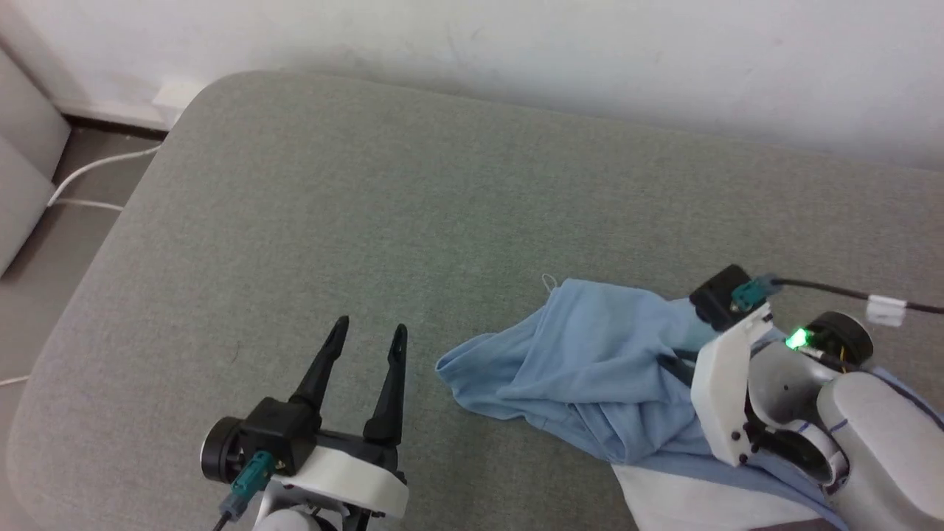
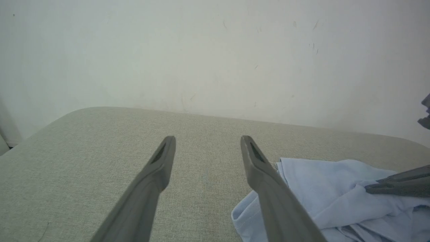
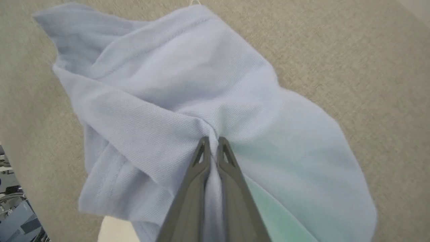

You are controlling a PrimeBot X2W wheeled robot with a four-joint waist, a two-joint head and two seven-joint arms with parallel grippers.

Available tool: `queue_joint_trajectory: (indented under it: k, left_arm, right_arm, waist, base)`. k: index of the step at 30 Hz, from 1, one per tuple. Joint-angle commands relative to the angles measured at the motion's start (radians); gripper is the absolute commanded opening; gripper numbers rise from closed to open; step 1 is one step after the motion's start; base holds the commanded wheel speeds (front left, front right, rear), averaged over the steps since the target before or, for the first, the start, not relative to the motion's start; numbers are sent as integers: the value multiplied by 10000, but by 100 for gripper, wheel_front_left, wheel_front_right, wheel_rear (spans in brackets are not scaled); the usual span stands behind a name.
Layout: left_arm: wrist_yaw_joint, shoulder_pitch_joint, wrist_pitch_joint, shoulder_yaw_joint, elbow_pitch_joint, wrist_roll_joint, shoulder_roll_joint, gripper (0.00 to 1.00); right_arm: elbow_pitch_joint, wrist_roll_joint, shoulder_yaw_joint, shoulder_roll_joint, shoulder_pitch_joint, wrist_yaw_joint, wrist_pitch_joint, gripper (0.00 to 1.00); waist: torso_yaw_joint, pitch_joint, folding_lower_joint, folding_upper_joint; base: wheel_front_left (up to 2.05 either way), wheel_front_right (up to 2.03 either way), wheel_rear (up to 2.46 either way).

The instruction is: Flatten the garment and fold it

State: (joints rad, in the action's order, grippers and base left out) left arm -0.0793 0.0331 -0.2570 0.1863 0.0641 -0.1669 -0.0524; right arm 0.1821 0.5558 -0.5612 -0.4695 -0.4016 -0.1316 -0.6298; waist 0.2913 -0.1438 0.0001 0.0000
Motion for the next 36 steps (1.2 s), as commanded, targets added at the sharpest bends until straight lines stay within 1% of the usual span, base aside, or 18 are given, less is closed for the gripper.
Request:
queue_joint_trajectory:
  k: [1, 6, 7, 11, 12, 13, 14, 15, 16, 17, 21, 22, 25, 26, 27, 31, 34, 36]
  left_arm:
    - [-18, -10, -47, -56, 22, 76, 22, 100]
    - [-65, -117, -47, -84, 13, 126, 22, 100]
    - [-65, -117, -47, -84, 13, 126, 22, 100]
    - [-99, -105, -47, -31, -42, 131, 22, 100]
    - [-114, -53, -47, 18, -59, 127, 22, 100]
    - [-124, -25, -47, 46, -55, 131, 22, 100]
    - [-124, -25, -47, 46, -55, 131, 22, 100]
    - [-143, 39, -47, 86, -51, 139, 22, 100]
    - [-143, 39, -47, 86, -51, 139, 22, 100]
    - [-159, 107, -47, 129, -18, 146, 22, 100]
    - [-177, 289, -47, 219, 4, 102, 22, 100]
    - [-177, 289, -47, 219, 4, 102, 22, 100]
    - [-173, 383, -47, 258, 26, 78, 22, 100]
    - [-171, 406, -47, 266, 34, 74, 22, 100]
    - [-167, 425, -47, 268, 37, 69, 22, 100]
    - [-110, 501, -47, 263, 66, 39, 22, 100]
    - [-65, 506, -47, 248, 115, -5, 22, 100]
    - [-52, 496, -47, 225, 137, -36, 22, 100]
  right_arm:
    - [-234, 243, 252, 105, -201, 9, 198, 0]
    - [-680, 517, 1528, 196, -241, 9, 646, 0]
    - [-680, 517, 1528, 196, -241, 9, 646, 0]
    - [-290, 211, 3029, 471, -288, 9, 849, 0]
    - [140, -259, 3875, 683, -438, 9, 1037, 0]
    - [378, -683, 4182, 712, -542, 9, 1182, 0]
    - [378, -683, 4182, 712, -542, 9, 1182, 0]
    - [942, -1407, 4671, 868, -784, 9, 1460, 0]
    - [942, -1407, 4671, 868, -784, 9, 1460, 0]
    - [1615, -1961, 5065, 1074, -1079, 9, 1776, 0]
    - [2987, -3053, 5289, 1159, -1746, 9, 2680, 0]
    - [2987, -3053, 5289, 1159, -1746, 9, 2680, 0]
    - [3951, -3661, 4874, 1180, -2202, 9, 3483, 0]
    - [4262, -3787, 4607, 1158, -2319, 9, 3680, 21]
    - [4597, -3898, 4320, 1110, -2433, 9, 3820, 100]
    - [5622, -4328, 3587, 931, -2990, 9, 4596, 100]
    - [6270, -4085, 3207, 1106, -3253, 9, 4791, 100]
    - [6458, -3897, 2921, 1112, -3400, 9, 5050, 100]
  waist:
    - [-388, 375, -1, 0]
    - [-683, 549, -1, 0]
    - [-683, 549, -1, 0]
    - [-741, 418, -1, 0]
    - [-711, 274, -1, 0]
    - [-683, 193, -1, 0]
    - [-683, 193, -1, 0]
    - [-621, 9, -1, 0]
    - [-621, 9, -1, 0]
    - [-540, -151, -1, 0]
    - [-366, -442, -1, 0]
    - [-366, -442, -1, 0]
    - [-295, -581, -1, 0]
    - [-285, -607, -1, 0]
    - [-284, -630, -1, 0]
    - [-371, -652, -1, 0]
    - [-536, -484, -1, 0]
    - [-666, -339, -1, 0]
  base:
    - [0, 0, 0]
    - [0, 0, 0]
    - [0, 0, 0]
    - [0, 0, 0]
    - [0, 0, 0]
    - [0, 0, 0]
    - [0, 0, 0]
    - [0, 0, 0]
    - [0, 0, 0]
    - [0, 0, 0]
    - [0, 0, 0]
    - [0, 0, 0]
    - [0, 0, 0]
    - [0, 0, 0]
    - [0, 0, 0]
    - [0, 0, 0]
    - [0, 0, 0]
    - [0, 0, 0]
